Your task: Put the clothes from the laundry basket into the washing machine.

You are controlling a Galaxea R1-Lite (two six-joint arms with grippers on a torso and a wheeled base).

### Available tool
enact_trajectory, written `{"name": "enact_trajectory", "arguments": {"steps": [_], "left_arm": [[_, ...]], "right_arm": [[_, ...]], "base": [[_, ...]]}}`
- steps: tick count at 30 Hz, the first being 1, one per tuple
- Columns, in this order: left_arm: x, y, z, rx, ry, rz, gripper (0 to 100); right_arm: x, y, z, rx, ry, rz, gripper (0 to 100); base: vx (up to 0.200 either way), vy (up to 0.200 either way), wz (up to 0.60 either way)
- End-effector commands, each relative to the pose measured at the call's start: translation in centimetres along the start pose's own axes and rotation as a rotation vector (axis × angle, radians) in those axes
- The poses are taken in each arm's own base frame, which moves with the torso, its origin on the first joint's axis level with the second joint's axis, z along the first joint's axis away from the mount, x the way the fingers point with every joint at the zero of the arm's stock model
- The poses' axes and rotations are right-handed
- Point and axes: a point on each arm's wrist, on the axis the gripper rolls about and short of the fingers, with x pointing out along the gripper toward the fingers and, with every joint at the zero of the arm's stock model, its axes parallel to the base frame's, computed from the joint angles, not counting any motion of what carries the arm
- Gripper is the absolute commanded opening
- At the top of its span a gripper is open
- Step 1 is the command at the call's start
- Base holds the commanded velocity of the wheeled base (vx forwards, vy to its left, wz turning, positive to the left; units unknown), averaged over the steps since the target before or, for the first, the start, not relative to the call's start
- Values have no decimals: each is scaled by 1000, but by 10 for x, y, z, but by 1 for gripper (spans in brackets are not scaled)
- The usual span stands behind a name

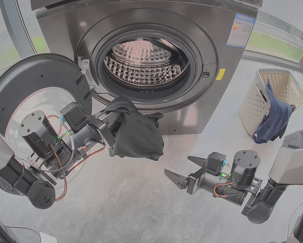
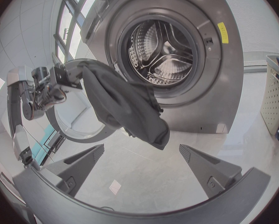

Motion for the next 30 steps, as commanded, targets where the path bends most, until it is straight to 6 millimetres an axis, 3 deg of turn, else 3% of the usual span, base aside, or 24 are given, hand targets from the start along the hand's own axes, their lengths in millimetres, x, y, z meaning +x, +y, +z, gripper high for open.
{"name": "enact_trajectory", "arguments": {"steps": [1, 12, 24, 30], "left_arm": [[1, 0, 2, -1, -9, -1, 0], [1, -2, 3, -2, -11, -8, 0], [1, -3, 3, -6, -10, -9, 0], [0, -3, 1, -7, -5, -10, 0]], "right_arm": [[16, -4, -26, 1, 71, -5, 100], [69, -9, -34, -19, -15, 8, 100], [116, -35, -51, -30, -94, -31, 100], [141, -51, -46, -28, -193, -78, 100]], "base": [[0, 0, 0], [0, 0, 0], [0, 0, 0], [0, 0, 0]]}}
